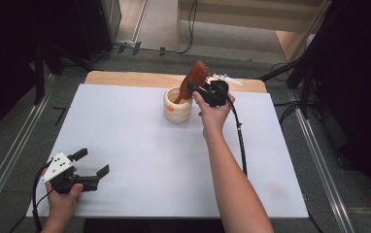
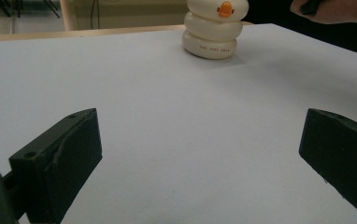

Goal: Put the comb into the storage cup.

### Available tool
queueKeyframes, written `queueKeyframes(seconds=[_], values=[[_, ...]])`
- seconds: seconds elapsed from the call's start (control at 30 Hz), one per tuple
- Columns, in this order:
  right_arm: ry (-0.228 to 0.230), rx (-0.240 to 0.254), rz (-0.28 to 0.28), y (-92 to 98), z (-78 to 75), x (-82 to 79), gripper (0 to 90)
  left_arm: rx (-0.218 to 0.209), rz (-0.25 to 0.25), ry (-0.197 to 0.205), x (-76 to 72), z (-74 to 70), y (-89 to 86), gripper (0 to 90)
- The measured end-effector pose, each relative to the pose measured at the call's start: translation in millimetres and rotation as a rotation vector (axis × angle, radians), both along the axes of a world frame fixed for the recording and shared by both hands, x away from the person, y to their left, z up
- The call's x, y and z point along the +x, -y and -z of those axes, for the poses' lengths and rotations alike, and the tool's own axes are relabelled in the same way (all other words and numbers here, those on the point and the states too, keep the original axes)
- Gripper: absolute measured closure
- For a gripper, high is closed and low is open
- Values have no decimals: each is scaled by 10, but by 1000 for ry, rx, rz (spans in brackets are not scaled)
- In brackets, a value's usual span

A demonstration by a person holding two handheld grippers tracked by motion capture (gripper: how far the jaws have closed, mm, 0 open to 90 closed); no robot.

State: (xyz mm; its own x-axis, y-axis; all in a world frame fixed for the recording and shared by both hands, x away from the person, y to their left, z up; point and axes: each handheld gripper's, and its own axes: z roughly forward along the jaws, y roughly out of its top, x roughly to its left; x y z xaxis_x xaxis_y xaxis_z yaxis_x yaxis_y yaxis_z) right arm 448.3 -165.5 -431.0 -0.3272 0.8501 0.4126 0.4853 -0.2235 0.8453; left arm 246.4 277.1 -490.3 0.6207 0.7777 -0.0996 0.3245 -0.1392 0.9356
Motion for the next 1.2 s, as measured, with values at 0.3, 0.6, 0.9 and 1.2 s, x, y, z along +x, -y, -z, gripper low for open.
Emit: queueKeyframes(seconds=[0.3, 0.6, 0.9, 1.2], values=[[-21, -10, -9, 78, -38, -25, 134, -1, 4, -1, 2, 1, 3, 0], [-8, -69, -56, 114, -99, -96, 0, -1, 2, 3, -2, -2, 1, 0], [23, -93, -40, 203, -126, -207, 0, -2, 6, 6, -6, -5, -5, 0], [70, -115, -36, 280, -161, -316, 0, 0, 5, 6, -3, -4, -1, 0]])
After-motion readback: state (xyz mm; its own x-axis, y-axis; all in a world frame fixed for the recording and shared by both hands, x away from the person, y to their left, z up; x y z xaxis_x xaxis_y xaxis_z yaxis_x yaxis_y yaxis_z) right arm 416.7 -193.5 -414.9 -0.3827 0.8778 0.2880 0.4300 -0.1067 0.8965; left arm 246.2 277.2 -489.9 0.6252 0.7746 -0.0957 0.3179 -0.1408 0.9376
